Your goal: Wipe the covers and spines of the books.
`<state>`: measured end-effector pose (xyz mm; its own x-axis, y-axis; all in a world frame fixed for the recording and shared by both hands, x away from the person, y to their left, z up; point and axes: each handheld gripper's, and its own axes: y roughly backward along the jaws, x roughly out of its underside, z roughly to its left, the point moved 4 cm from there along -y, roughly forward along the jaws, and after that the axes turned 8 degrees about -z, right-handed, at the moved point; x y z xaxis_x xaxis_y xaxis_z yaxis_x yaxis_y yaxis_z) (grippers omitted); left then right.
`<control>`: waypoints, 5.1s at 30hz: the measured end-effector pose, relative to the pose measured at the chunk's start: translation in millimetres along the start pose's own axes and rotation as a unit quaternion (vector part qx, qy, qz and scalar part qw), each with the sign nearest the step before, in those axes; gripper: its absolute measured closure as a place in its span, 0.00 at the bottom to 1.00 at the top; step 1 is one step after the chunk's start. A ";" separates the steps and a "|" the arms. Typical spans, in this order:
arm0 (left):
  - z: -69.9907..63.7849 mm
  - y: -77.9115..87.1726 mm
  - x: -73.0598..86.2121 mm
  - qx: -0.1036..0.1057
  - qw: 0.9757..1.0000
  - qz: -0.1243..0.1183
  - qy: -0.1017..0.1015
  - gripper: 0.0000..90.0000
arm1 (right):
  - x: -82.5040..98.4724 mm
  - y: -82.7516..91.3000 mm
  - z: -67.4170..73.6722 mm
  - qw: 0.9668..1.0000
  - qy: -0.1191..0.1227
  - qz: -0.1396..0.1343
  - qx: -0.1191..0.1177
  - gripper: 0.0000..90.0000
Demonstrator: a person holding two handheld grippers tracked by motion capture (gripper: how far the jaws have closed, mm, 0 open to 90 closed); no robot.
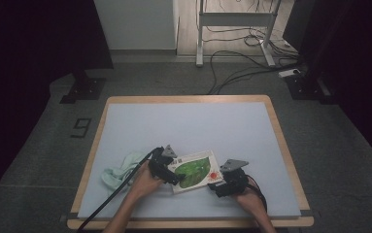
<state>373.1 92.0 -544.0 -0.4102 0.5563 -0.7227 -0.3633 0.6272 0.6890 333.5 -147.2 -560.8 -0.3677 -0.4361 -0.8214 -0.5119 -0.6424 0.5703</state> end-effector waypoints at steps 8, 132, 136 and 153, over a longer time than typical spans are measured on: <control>-16.1 9.7 10.0 -0.002 1.000 -0.002 0.001 0.00 | 3.1 4.8 -15.4 1.000 -0.008 0.000 0.014 0.13; -32.5 30.0 46.3 0.003 1.000 -0.020 0.008 0.02 | -71.5 -5.3 -39.4 0.993 -0.021 0.009 -0.114 0.64; -28.1 30.5 43.7 0.010 0.999 -0.024 0.030 0.03 | -68.0 0.1 -39.9 0.993 -0.013 0.006 -0.121 0.68; -26.9 23.4 36.9 0.035 0.997 -0.047 0.051 0.04 | -58.4 18.6 -38.8 0.990 0.000 -0.015 -0.144 0.74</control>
<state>327.0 112.5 -553.1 -0.4621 0.4370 -0.7717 -0.3465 0.7120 0.6107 375.6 -158.2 -502.7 -0.3561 -0.4142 -0.8376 -0.2805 -0.8077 0.5186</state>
